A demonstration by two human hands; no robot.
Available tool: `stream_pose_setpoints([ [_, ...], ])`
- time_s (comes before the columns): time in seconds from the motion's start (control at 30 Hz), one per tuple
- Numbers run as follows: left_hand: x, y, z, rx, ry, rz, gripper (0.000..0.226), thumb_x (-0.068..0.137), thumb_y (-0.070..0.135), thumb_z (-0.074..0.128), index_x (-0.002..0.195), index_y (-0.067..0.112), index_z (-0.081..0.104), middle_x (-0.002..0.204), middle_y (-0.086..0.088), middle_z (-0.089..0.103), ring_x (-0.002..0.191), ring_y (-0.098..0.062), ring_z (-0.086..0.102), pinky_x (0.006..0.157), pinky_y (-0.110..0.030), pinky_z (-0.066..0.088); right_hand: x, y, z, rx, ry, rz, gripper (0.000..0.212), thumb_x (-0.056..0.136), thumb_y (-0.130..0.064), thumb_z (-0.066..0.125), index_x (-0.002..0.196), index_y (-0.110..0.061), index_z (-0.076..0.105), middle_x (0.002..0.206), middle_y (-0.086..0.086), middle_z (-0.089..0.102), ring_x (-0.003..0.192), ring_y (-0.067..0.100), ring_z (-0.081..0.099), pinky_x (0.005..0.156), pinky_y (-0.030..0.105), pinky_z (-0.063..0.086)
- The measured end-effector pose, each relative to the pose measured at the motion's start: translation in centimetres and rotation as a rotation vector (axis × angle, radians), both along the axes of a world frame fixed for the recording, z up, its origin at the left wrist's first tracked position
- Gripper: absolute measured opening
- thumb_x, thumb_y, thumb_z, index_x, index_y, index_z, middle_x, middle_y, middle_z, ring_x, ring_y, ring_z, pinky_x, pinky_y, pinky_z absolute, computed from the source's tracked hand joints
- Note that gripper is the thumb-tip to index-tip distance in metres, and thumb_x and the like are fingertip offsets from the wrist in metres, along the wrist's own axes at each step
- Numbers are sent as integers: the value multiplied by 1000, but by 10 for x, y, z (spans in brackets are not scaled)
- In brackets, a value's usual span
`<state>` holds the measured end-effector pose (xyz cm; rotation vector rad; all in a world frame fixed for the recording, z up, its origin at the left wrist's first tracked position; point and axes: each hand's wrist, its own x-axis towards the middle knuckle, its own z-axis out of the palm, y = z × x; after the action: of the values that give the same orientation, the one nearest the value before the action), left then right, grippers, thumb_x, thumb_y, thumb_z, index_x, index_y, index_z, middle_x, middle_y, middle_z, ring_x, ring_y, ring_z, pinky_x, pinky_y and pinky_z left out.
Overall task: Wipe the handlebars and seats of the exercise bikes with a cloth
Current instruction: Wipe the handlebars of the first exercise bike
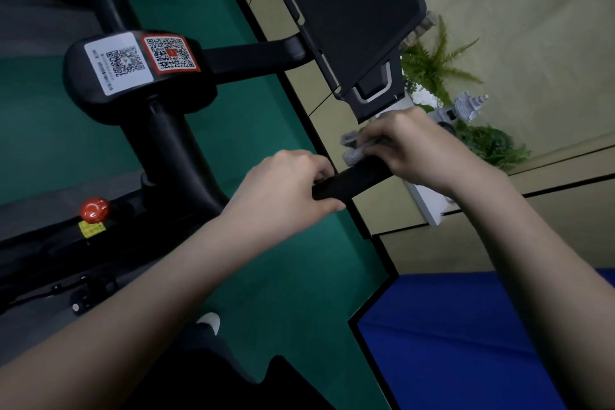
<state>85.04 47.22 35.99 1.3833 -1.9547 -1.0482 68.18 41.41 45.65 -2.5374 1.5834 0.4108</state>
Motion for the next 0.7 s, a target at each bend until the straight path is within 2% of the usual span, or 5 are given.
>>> stream_pose_setpoints([
  [0.17, -2, 0, 0, 2, 10, 4, 33, 72, 51, 72, 98, 33, 64, 90, 15, 57, 92, -14, 58, 83, -37, 50, -3, 9, 0, -93, -66, 9, 15, 89, -7, 62, 99, -8, 72, 99, 11, 71, 94, 29, 64, 83, 42, 50],
  [0.27, -1, -1, -1, 13, 15, 2, 33, 72, 51, 73, 99, 34, 65, 91, 16, 58, 92, -13, 58, 84, -36, 50, -5, 14, -2, -119, -125, 33, 13, 88, -6, 64, 98, -6, 73, 94, 11, 69, 89, 28, 63, 79, 32, 47],
  [0.33, -1, -2, -2, 19, 24, 1, 35, 72, 53, 72, 101, 34, 65, 95, 16, 60, 94, -12, 58, 85, -37, 50, -16, 15, 0, -244, -160, 20, 12, 89, -8, 63, 96, -5, 73, 93, 11, 68, 89, 29, 63, 77, 28, 43],
  [0.47, -6, -5, 3, 28, 47, -8, 54, 71, 65, 60, 114, 32, 61, 106, 17, 62, 98, -9, 59, 86, -36, 51, -34, 23, -7, -564, -248, -37, 14, 88, 0, 60, 96, -3, 72, 93, 14, 68, 91, 34, 63, 81, 39, 47],
  [0.7, -28, -20, 14, 19, 20, -46, 50, 77, 54, 66, 121, 31, 57, 114, 12, 61, 103, -14, 58, 89, -38, 50, -36, 37, -48, -661, -336, 87, 14, 88, 4, 61, 99, 4, 69, 94, 18, 66, 84, 35, 61, 77, 40, 42],
])
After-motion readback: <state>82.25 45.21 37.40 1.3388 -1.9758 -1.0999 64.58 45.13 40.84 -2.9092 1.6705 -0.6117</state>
